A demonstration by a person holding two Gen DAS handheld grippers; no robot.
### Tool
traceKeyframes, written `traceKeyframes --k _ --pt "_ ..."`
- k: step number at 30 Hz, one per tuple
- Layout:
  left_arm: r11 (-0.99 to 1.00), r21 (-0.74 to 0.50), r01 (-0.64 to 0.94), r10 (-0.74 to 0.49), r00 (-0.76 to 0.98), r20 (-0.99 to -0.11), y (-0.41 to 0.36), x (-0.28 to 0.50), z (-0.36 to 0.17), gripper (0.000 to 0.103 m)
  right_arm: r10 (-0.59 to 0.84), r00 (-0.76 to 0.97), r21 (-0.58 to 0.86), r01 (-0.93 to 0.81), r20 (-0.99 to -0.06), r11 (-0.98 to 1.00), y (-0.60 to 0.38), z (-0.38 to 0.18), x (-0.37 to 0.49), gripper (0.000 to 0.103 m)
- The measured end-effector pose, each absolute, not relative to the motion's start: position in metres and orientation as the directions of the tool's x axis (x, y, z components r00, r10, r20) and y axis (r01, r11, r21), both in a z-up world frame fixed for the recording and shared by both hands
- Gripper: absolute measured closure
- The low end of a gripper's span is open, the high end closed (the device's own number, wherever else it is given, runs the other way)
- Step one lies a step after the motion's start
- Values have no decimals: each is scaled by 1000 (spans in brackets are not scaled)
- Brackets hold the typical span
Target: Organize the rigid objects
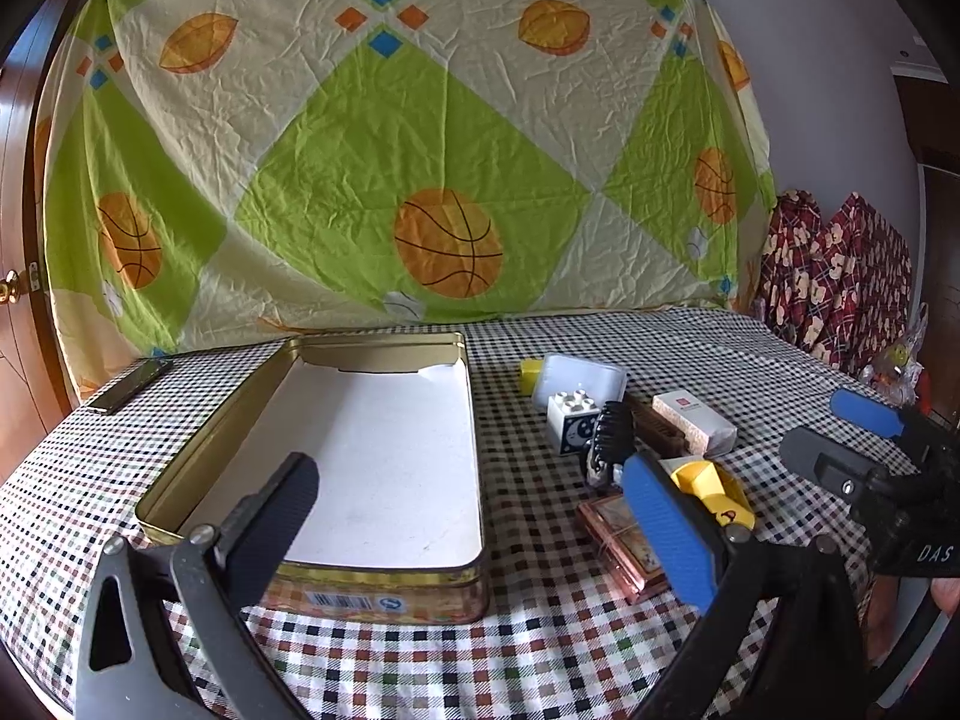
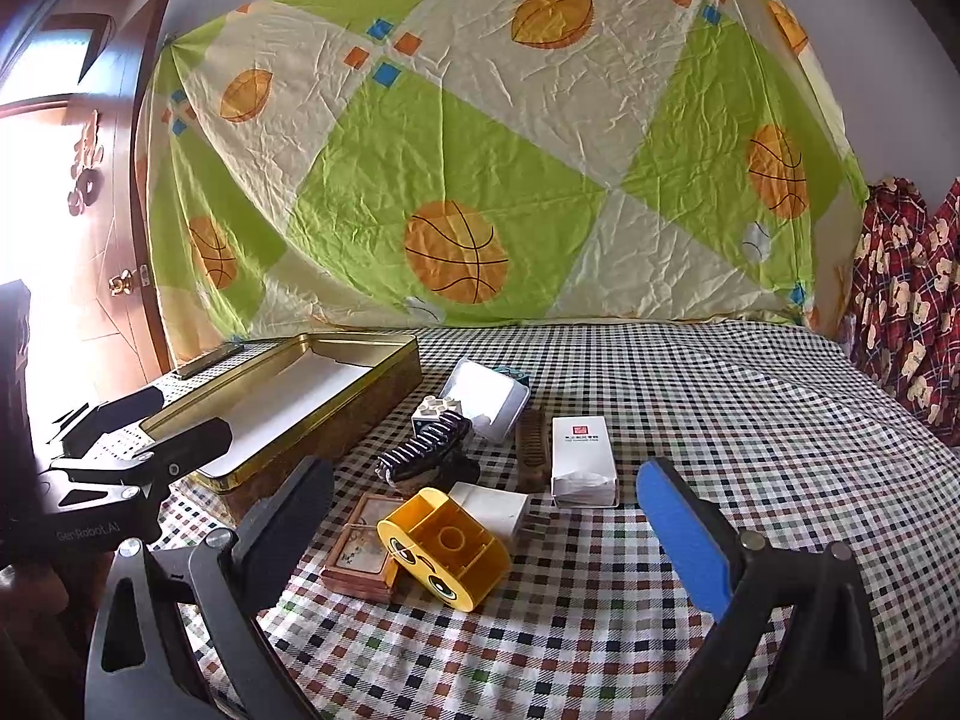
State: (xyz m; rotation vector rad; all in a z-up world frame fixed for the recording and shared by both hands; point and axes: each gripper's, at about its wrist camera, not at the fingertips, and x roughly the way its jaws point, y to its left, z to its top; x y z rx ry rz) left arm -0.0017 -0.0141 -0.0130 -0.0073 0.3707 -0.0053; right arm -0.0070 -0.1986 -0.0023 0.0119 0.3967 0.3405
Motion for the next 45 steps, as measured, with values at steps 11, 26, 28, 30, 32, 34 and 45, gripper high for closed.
traceKeyframes --k 11,26,28,30,32,34,45 --pt "1000 -6 18 -19 937 -350 -20 -3 -16 0 316 869 66 -315 -380 947 -199 -10 -6 1" --pt "999 18 42 -32 932 -361 -35 0 -27 0 384 768 45 -423 -513 905 -183 -33 27 18" --pt "999 19 41 -31 932 -362 -35 0 -27 0 402 740 47 -450 -539 892 -179 -37 31 18" --pt "999 19 44 -34 930 -365 -35 1 -29 0 413 716 39 -476 -563 879 -173 -41 34 18" --pt "999 20 49 -38 929 -369 -36 2 -30 0 404 705 25 -481 -583 877 -170 -45 35 22" --pt "998 21 63 -51 927 -372 -37 2 -31 0 402 666 41 -488 -628 872 -168 -51 42 45" --pt "989 54 141 -109 914 -392 -62 3 -31 1 374 742 52 -418 -557 907 -188 -40 40 69"
